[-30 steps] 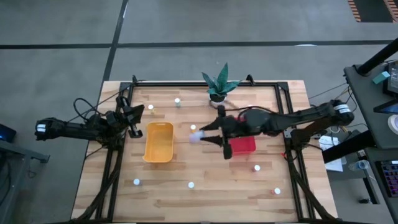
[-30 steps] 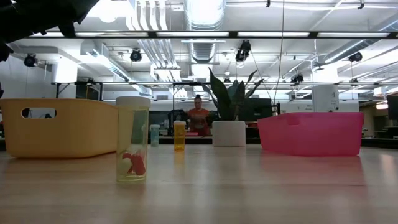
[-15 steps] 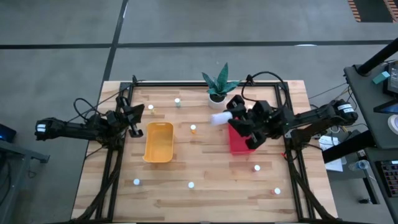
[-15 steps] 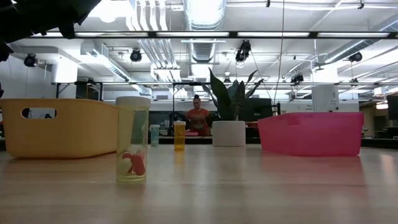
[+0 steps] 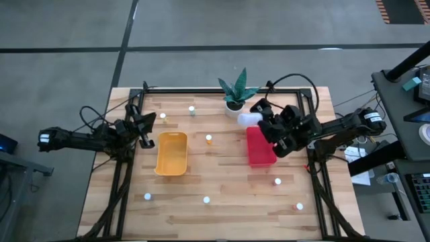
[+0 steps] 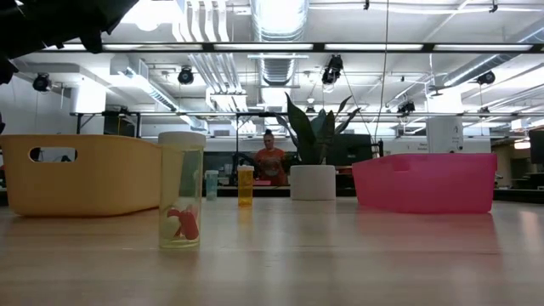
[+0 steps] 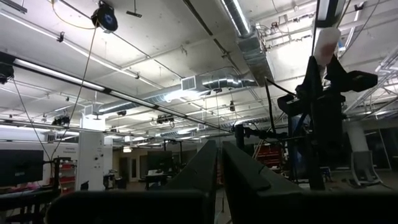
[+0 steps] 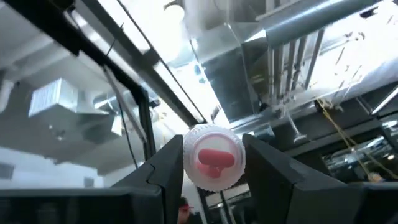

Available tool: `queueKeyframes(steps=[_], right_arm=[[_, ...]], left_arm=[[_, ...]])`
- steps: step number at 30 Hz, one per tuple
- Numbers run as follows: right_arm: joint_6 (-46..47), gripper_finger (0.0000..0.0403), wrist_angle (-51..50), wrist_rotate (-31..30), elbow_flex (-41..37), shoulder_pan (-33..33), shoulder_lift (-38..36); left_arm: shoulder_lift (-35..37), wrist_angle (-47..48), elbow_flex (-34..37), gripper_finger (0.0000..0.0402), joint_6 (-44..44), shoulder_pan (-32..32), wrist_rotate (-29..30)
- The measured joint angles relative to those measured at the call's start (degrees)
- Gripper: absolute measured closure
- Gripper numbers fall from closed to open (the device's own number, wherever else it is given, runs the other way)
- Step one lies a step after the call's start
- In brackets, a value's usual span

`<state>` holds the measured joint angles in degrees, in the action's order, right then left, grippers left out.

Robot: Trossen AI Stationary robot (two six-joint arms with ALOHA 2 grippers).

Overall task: Pick and place medicine bottles into bin by pill shape (circle, oval)
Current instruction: Put the transparent capsule bottle into the red bin

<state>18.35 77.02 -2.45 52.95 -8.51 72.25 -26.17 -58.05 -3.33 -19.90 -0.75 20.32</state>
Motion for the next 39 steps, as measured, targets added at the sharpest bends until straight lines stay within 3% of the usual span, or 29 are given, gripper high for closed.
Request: queueKeyframes(steps=[5, 8, 11, 17, 22, 30, 33, 39], right_arm=[[1.7, 0.0266, -3.0, 0.8, 0.2, 0.0, 0.5], [1.3, 0.0266, -2.4, -3.3, 0.2, 0.1, -0.5], [1.3, 0.0266, -1.7, -3.4, 0.7, 0.2, -0.5], [1.1, 0.0266, -0.6, -1.0, 2.2, 0.2, -0.1], [-2.7, 0.0266, 6.4, -0.4, 2.7, 0.0, 0.2], [-5.7, 0.0266, 4.7, 1.7, 4.7, -0.4, 1.0], [-5.8, 0.0266, 1.3, -0.1, 4.8, -0.3, 0.9], [-7.7, 0.0266, -24.4, -16.6, 6.3, 0.0, -1.0]], left_arm=[[0.0, 0.0, 0.0, 0.0394, 0.0, 0.0, 0.1], [-0.1, 0.0, 0.0, 0.0394, 0.0, 0.0, 0.1], [-0.2, 0.0, 0.0, 0.0394, 0.0, 0.0, 0.2], [-0.3, 0.0, 0.0, 0.0394, 0.0, 0.0, 0.2], [-0.4, 0.0, 0.0, 0.0394, -0.3, 0.0, 1.0], [-0.4, 0.0, 0.0, 0.0394, -0.3, 0.0, 1.2], [-0.4, 0.0, 0.0, 0.0394, -0.3, 0.0, 1.2], [-0.4, 0.0, 0.0, 0.0394, -0.3, 0.0, 1.2]])
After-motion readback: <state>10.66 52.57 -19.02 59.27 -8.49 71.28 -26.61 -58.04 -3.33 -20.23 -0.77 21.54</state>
